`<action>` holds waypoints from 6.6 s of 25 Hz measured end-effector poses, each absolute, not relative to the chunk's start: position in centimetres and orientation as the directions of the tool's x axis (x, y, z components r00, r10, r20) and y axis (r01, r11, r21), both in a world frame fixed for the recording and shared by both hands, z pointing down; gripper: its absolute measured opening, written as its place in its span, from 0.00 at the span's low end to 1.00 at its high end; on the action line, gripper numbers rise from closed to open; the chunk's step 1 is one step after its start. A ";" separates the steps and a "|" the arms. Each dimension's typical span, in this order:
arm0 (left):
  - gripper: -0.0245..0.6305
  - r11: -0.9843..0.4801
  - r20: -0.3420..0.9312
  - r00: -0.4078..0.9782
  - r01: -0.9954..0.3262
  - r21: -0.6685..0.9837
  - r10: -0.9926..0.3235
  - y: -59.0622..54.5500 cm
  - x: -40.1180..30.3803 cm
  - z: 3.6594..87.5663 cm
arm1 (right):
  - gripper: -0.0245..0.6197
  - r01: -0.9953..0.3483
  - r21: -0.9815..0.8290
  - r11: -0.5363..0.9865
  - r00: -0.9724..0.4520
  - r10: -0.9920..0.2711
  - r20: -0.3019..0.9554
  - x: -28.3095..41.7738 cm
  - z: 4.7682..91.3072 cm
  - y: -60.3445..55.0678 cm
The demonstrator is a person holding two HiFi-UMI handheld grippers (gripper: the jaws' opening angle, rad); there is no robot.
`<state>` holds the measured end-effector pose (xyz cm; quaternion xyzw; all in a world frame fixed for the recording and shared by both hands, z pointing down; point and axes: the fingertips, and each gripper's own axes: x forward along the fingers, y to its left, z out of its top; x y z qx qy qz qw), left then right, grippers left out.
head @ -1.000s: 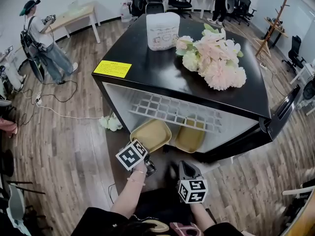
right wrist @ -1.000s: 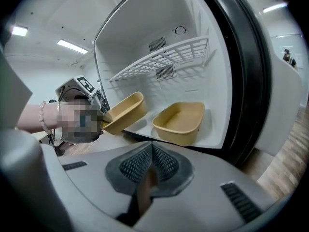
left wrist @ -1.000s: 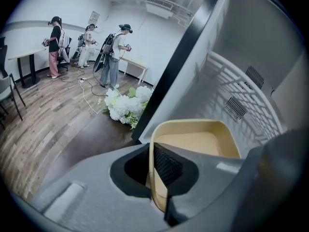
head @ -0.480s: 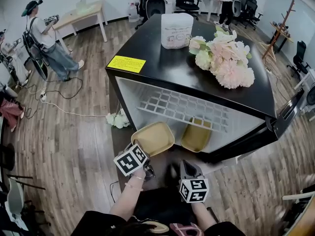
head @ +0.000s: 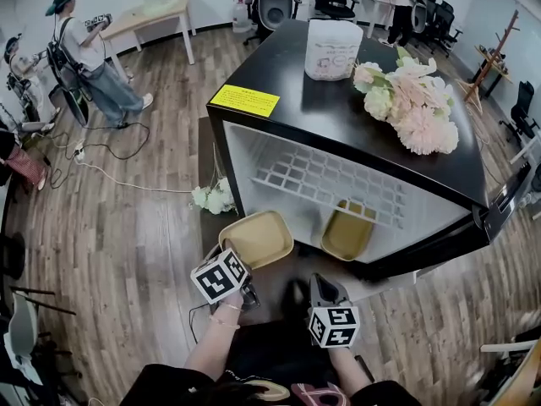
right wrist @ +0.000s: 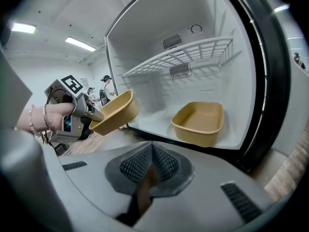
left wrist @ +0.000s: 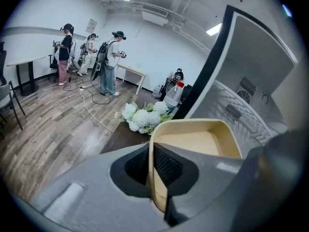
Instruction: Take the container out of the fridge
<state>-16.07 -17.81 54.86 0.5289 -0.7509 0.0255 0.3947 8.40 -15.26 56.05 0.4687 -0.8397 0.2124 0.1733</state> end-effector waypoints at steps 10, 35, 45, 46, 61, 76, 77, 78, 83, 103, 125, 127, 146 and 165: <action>0.05 0.425 0.641 -0.143 -0.851 0.310 -0.754 -16.5 -19.0 55.9 | 0.05 -0.853 -0.195 0.484 -0.511 -0.700 0.499 6.2 56.6 -14.7; 0.05 0.413 0.753 -0.115 -0.884 0.220 -0.648 -15.4 -22.1 62.6 | 0.05 -0.897 -0.180 0.403 -0.433 -0.729 0.530 5.1 57.6 -13.5; 0.05 0.420 0.789 -0.117 -0.887 0.190 -0.603 -15.7 -22.7 64.9 | 0.05 -0.908 -0.174 0.382 -0.412 -0.732 0.542 5.3 58.0 -13.6; 0.05 0.420 0.793 -0.116 -0.888 0.187 -0.598 -15.6 -22.6 65.1 | 0.05 -0.909 -0.173 0.379 -0.409 -0.734 0.543 5.4 58.0 -13.6; 0.05 0.413 0.820 -0.165 -0.906 0.094 -0.548 -16.7 -22.8 65.8 | 0.05 -0.922 -0.164 0.350 -0.380 -0.745 0.548 6.3 58.1 -14.4; 0.21 0.396 0.797 -0.164 -0.913 0.101 -0.581 -17.4 -22.4 65.0 | 0.05 -0.912 -0.175 0.371 -0.403 -0.733 0.548 5.8 58.2 -14.3; 0.22 0.392 0.791 -0.163 -0.914 0.104 -0.589 -17.4 -22.4 64.9 | 0.05 -0.912 -0.175 0.370 -0.403 -0.734 0.547 5.8 58.2 -14.2; 0.22 0.387 0.783 -0.164 -0.916 0.105 -0.600 -17.5 -22.4 64.6 | 0.05 -0.913 -0.176 0.369 -0.402 -0.735 0.546 5.9 58.1 -14.2; 0.23 0.339 0.730 -0.161 -0.935 0.101 -0.664 -18.1 -21.8 62.4 | 0.05 -0.910 -0.191 0.368 -0.412 -0.747 0.522 6.0 57.3 -14.1; 0.24 0.003 0.449 0.087 -0.980 0.197 -0.889 -17.7 -15.3 53.4 | 0.05 -0.918 -0.196 0.345 -0.396 -0.777 0.489 6.5 56.3 -13.4; 0.06 -0.266 0.276 0.342 -0.923 0.278 -0.899 -16.5 -9.0 49.9 | 0.05 -0.954 -0.202 0.223 -0.294 -0.835 0.465 9.5 55.1 -13.1; 0.05 -0.271 0.269 0.349 -0.919 0.288 -0.898 -16.3 -8.9 50.0 | 0.05 -0.963 -0.198 0.185 -0.258 -0.848 0.463 10.5 54.8 -13.5; 0.05 -0.309 0.298 0.379 -0.916 0.257 -0.876 -15.2 -8.2 51.5 | 0.29 -0.924 -0.328 -0.195 0.012 -0.873 0.487 19.7 53.0 -20.8; 0.05 -0.238 0.345 0.323 -0.934 0.265 -0.881 -16.0 -10.1 53.0 | 0.26 -0.955 -0.182 -0.233 0.072 -0.781 0.620 20.6 56.3 -25.9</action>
